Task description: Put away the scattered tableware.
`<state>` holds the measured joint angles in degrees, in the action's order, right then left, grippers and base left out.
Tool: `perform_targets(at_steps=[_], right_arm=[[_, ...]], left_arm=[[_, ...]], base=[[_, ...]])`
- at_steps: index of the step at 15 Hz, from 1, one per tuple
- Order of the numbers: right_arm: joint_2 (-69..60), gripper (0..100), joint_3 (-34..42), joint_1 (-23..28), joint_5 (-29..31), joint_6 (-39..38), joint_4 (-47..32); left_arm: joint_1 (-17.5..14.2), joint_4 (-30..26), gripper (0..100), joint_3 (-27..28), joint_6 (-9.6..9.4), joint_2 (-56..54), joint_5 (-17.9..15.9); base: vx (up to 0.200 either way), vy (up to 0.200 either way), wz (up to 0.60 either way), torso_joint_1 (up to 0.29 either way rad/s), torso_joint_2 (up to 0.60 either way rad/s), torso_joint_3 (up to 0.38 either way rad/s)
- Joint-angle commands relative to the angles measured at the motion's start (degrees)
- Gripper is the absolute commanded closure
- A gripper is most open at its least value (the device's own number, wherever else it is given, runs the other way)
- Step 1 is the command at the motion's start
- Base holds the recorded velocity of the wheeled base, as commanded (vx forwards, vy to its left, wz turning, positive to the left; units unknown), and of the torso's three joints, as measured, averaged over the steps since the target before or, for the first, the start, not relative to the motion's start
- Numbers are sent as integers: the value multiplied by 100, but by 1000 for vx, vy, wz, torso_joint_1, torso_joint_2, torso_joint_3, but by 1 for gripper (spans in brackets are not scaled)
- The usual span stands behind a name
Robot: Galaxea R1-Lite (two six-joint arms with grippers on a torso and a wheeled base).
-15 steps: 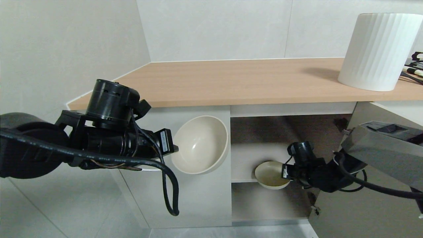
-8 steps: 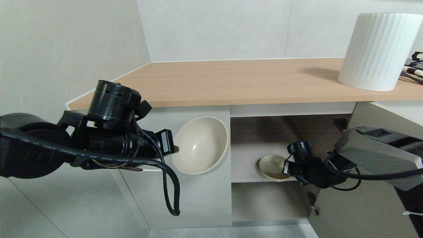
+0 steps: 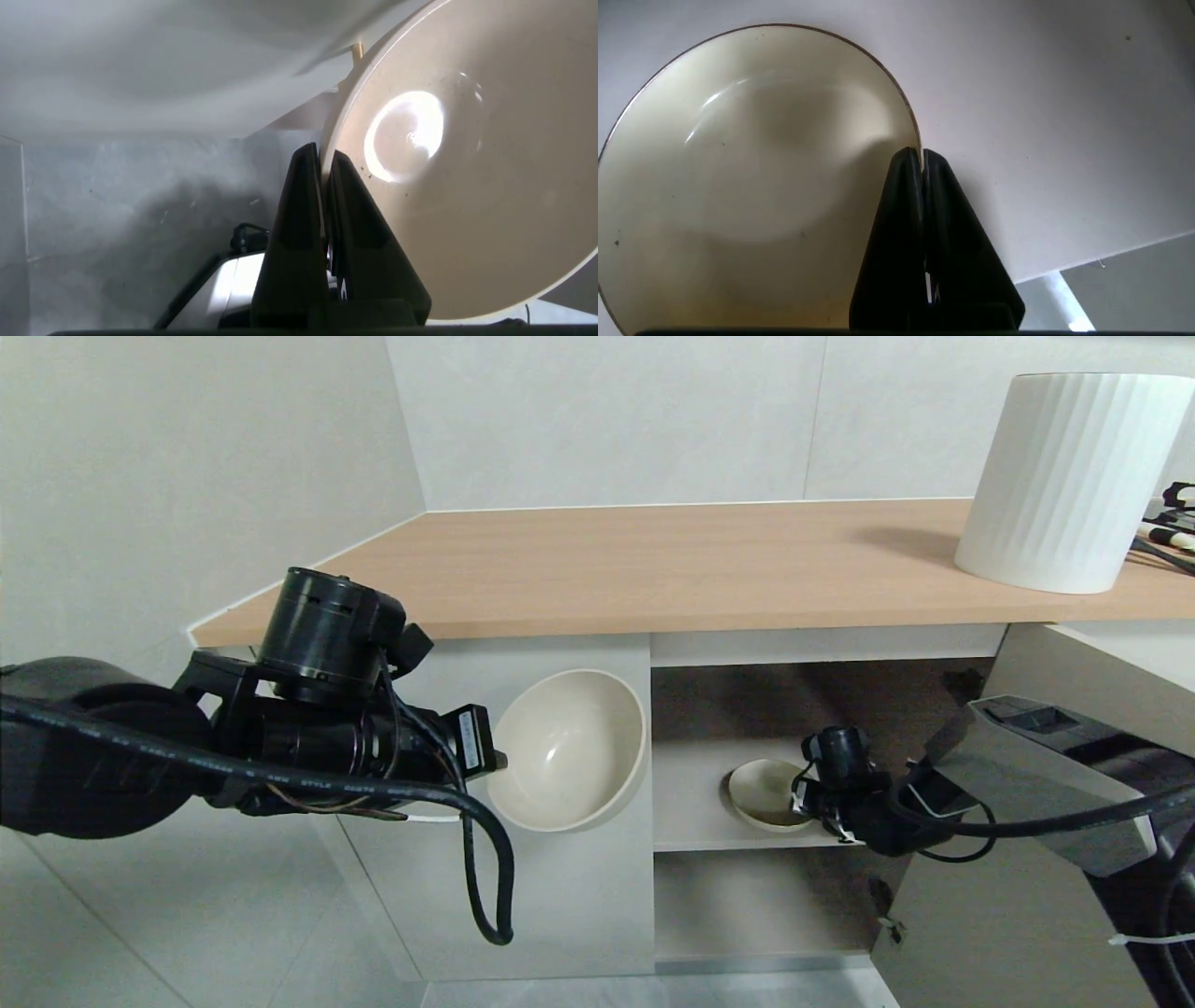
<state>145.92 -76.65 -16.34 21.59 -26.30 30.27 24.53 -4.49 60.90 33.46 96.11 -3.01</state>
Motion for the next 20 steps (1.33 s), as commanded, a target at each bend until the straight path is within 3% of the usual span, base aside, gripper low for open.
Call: perform_targets(at_steps=[1, 6, 7, 11, 15, 18, 20], right_arm=[[77, 100, -104, -28, 3, 2, -3], [68, 100, -104, -80, 21, -7, 14], [68, 0, -104, -80, 21, -7, 14], [-64, 0, -7, -89, 21, -16, 14], [-952, 0, 924, -406, -120, -34, 5], [-1857, 0, 1636, -757, -621, -7, -65], [-2525, 0, 2040, -1038, -1219, 2, -566]], left_arm=[[-1, 0, 100, 0, 2, 39, 2], [70, -8, 100, 0, 20, 171, -94], [122, -17, 100, 0, 20, 233, -217], [369, -52, 100, 0, 37, 655, -288], [773, -44, 100, 0, 29, 1375, -235], [1054, -52, 100, 9, 29, 1903, 213], [1212, -52, 100, 27, 29, 2307, 574]], base=[[0, 0, 0, 0, 0, 0], [0, 0, 0, 0, 0, 0], [0, 0, 0, 0, 0, 0], [0, 0, 0, 0, 0, 0], [0, 0, 0, 0, 0, 0], [0, 0, 0, 0, 0, 0], [0, 0, 0, 0, 0, 0]])
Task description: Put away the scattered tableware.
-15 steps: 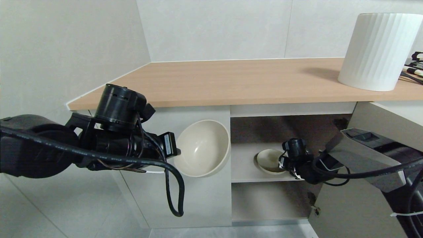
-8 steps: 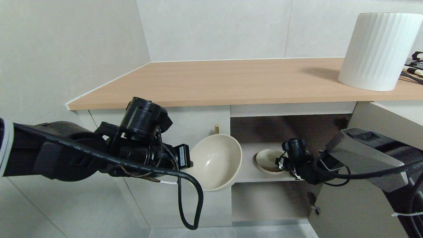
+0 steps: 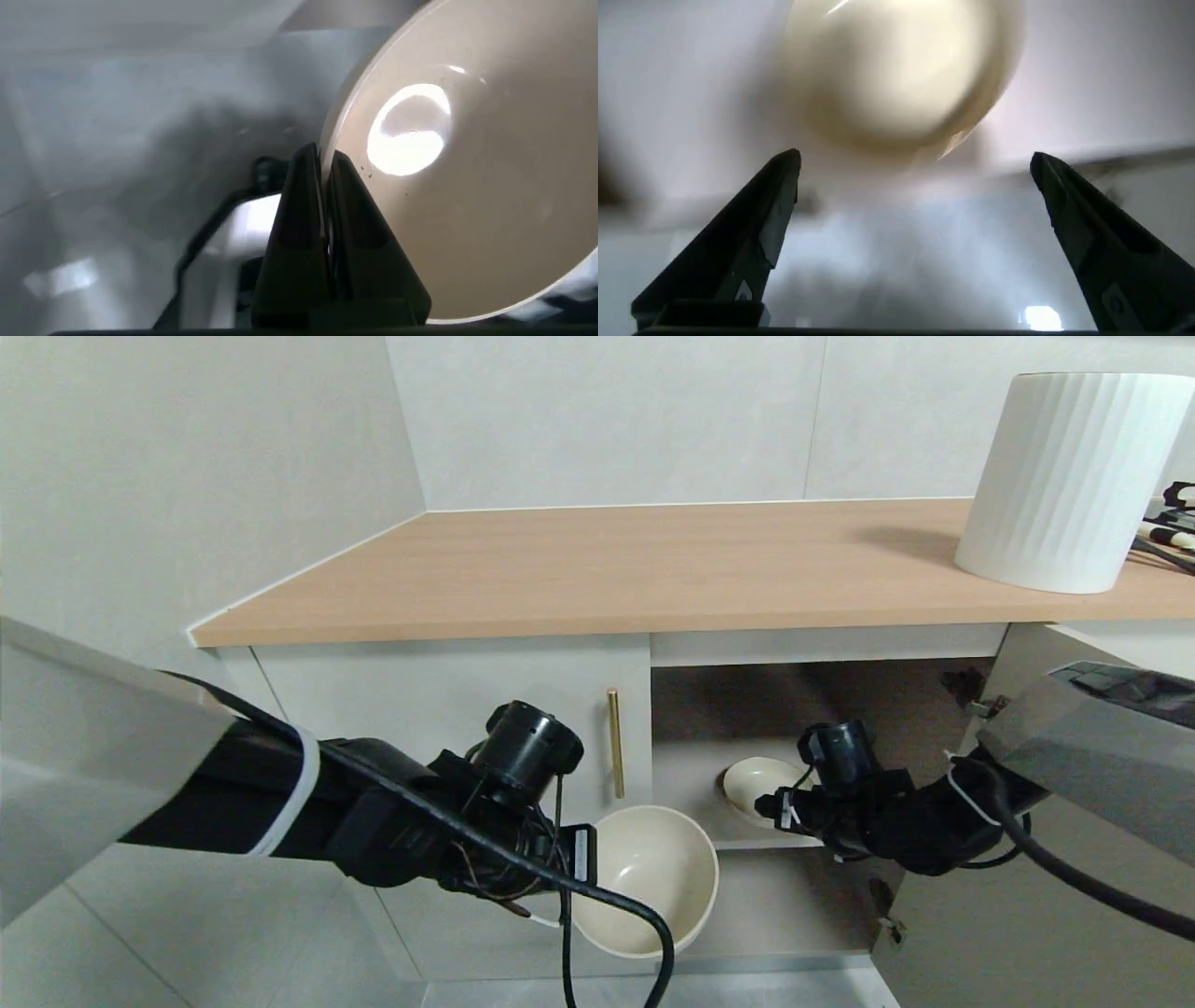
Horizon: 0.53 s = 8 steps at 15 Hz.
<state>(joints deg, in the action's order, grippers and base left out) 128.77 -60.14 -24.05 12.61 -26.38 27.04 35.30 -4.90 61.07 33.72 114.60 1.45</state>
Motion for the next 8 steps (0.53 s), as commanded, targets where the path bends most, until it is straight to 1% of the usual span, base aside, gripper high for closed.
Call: perform_targets(at_steps=[1, 3, 5, 8], right_arm=[[-1056, 0, 520, -363, -540, 10, -401], [-1601, 0, 951, -645, -970, 54, -603], [-1908, 0, 1144, -935, -1296, 212, -779], [-1838, 0, 1338, -1374, -1269, 441, -902]], left_arm=[[170, -11, 100, 10, -6, 537, 189], [196, -11, 100, 10, -6, 598, 198], [240, -11, 100, 10, -14, 642, 198], [240, -2, 100, 80, 3, 625, 198]], base=[[0, 0, 0, 0, 0, 0], [0, 0, 0, 0, 0, 0], [0, 0, 0, 0, 0, 0], [0, 0, 0, 0, 0, 0]])
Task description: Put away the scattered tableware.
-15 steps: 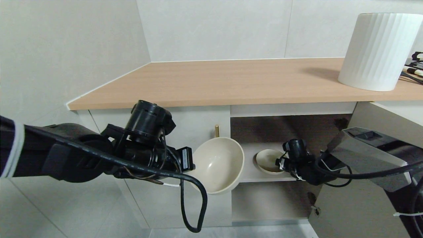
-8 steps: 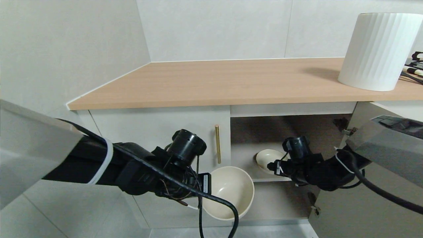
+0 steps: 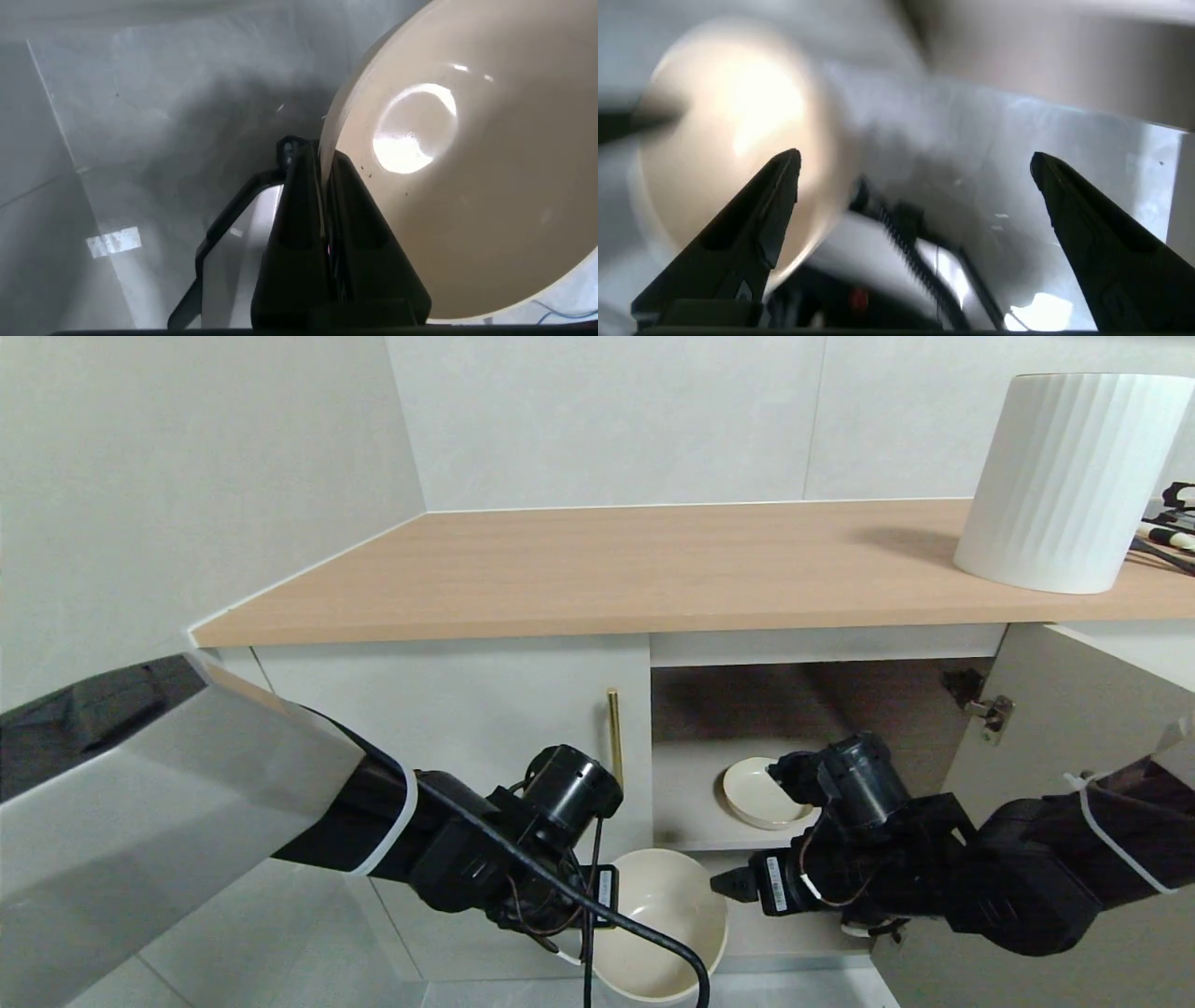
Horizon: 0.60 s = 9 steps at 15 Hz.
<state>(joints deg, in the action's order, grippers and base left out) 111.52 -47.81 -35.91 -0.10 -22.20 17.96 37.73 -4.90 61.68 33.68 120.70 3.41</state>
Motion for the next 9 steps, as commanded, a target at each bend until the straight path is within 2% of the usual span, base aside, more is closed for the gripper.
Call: perform_targets(at_steps=[1, 5, 9], right_arm=[[-16, 0, 114, -302, 10, 31, 6], [520, 0, -79, -416, 537, -13, 85], [625, 0, -88, -416, 563, -30, 279]], left_arm=[[6, -2, 100, 19, 16, 6, 1], [50, -2, 100, 19, 16, -38, 10], [68, -2, 100, 19, 16, -46, 10]], base=[[0, 0, 0, 0, 0, 0], [0, 0, 0, 0, 0, 0], [0, 0, 0, 0, 0, 0]])
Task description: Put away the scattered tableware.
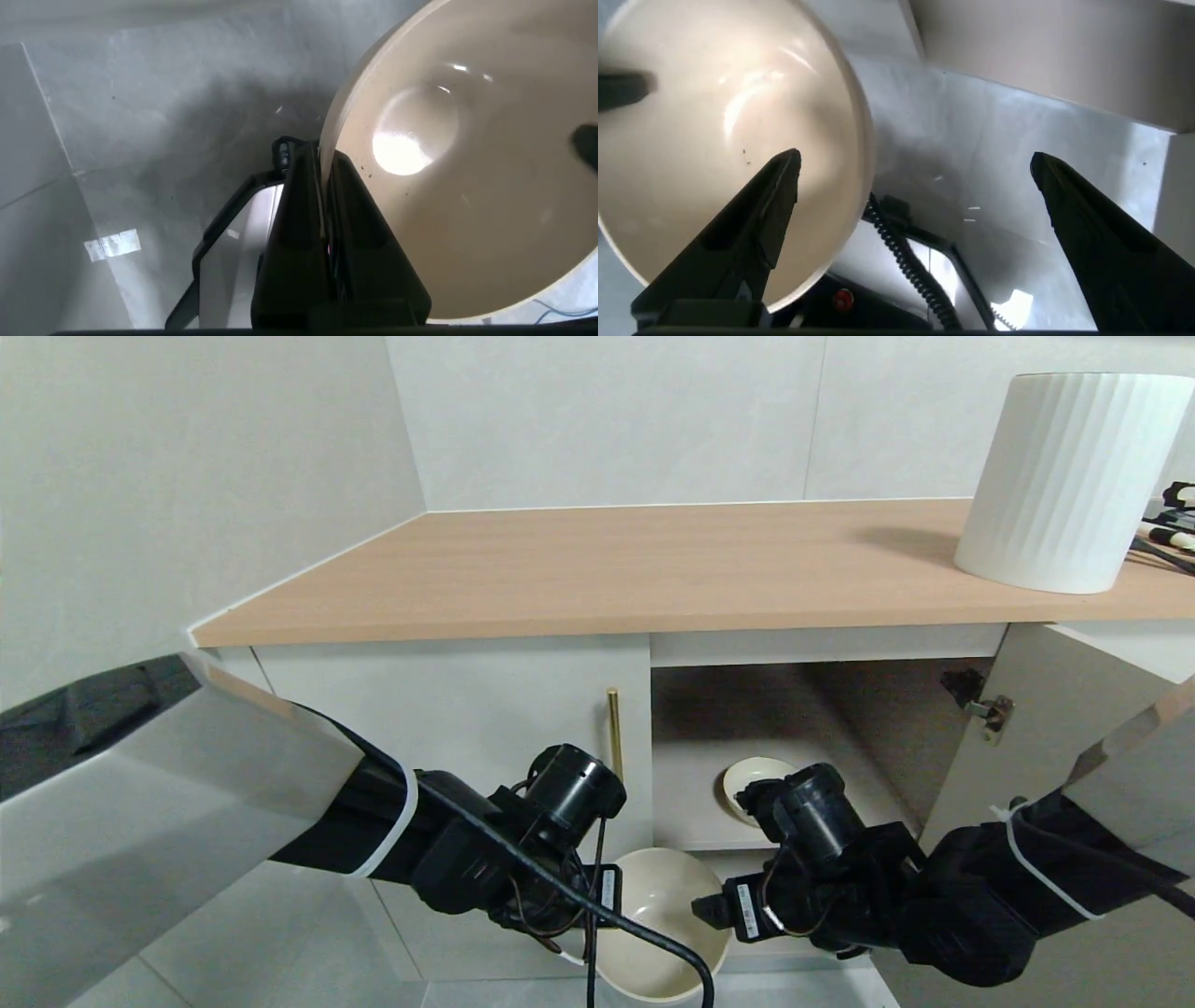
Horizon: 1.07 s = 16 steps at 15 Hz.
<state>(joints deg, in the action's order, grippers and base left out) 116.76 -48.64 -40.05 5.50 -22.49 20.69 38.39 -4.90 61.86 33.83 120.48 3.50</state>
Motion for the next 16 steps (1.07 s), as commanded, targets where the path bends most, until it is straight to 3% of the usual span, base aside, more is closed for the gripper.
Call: perform_targets(at_steps=[1, 2, 3, 16], right_arm=[[101, 0, 4, -3, 4, -1, 14], [110, 0, 4, -3, 4, -1, 14], [119, 100, 4, -3, 4, -1, 14], [136, 100, 12, -3, 13, -1, 14]], left_arm=[[2, -2, 100, -7, 1, -25, 2], [11, -2, 100, -7, 1, -16, 2], [11, -2, 100, 2, 1, -16, 2], [2, -2, 100, -7, -8, 11, 2]], base=[[0, 0, 0, 0, 0, 0], [0, 0, 0, 0, 0, 0], [0, 0, 0, 0, 0, 0], [0, 0, 0, 0, 0, 0]])
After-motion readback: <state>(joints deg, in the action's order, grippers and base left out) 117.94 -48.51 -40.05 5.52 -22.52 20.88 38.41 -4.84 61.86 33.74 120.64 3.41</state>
